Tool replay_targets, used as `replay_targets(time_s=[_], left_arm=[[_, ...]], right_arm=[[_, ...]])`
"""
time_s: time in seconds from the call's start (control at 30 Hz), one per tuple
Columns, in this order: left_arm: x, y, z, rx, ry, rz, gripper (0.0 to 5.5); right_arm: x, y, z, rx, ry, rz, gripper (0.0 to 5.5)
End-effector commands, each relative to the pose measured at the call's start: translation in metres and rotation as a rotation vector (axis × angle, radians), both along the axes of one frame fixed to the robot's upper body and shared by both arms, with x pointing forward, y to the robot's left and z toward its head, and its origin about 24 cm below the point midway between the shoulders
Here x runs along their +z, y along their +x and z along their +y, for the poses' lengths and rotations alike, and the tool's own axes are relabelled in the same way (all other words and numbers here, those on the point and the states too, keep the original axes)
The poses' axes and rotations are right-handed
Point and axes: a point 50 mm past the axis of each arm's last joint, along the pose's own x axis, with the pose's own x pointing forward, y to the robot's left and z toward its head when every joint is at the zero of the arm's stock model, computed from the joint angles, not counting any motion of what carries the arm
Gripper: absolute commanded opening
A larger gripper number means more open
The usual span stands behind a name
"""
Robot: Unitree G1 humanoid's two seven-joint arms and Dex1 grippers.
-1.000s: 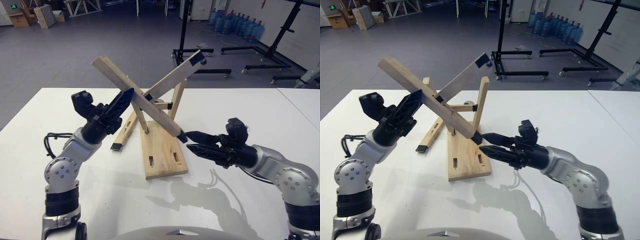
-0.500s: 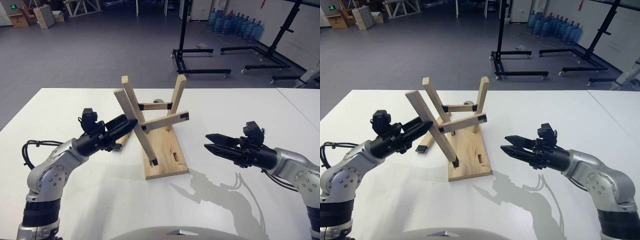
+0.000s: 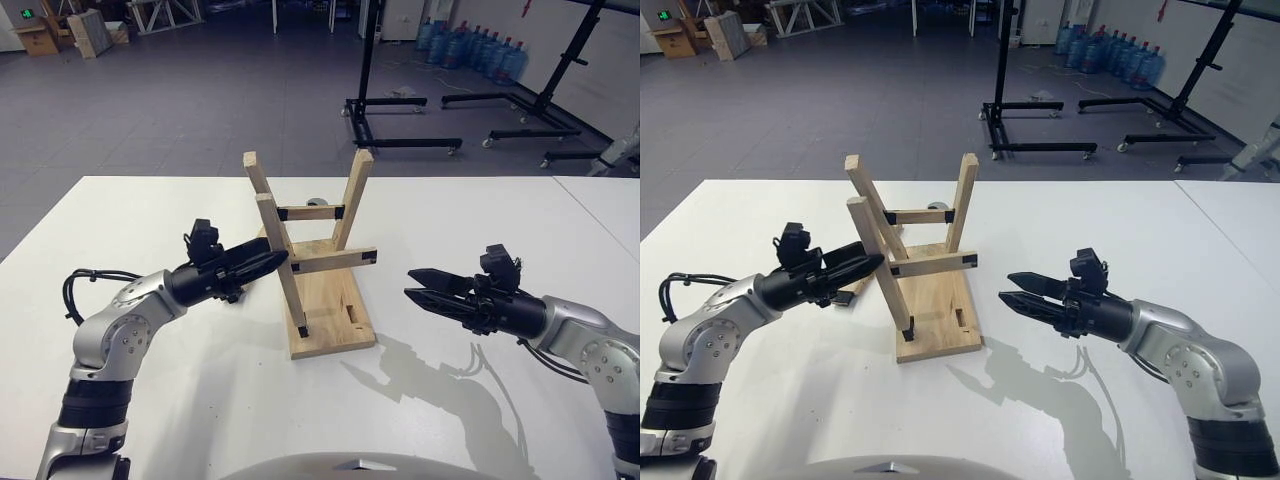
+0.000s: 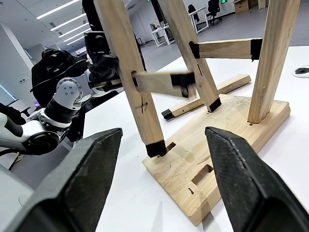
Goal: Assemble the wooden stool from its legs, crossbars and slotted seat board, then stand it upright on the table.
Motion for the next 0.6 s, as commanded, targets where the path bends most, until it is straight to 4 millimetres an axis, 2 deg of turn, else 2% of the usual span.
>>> replay_targets(time_s=[0.03, 0.17, 0.4, 0.47, 0.6], left_arm=[[-0.004, 0.007, 0.002, -0.01, 0.062, -0.002, 2.07], [-0.016, 0.009, 0.004, -0.006, 0.112, -0.003, 2.07], [-0.019, 0.01, 0.001, -0.038, 0.193, -0.049, 2.07], [-0.02, 0.006, -0.001, -0.061, 0.234, -0.067, 2.07], [-0.033, -0.014, 0.001, -0.103, 0.336, -0.102, 2.07]], right_arm=[[0.003, 0.003, -0.001, -0.011, -0.021, -0.029, 3.14], [0.003, 0.003, 0.0, -0.008, -0.027, -0.035, 3.14], [0.0, 0.002, 0.004, -0.002, -0.024, -0.038, 3.14], [-0.001, 0.002, 0.004, -0.003, -0.026, -0.039, 3.14], [-0.001, 0.0, 0.005, 0.002, -0.026, -0.043, 3.14]])
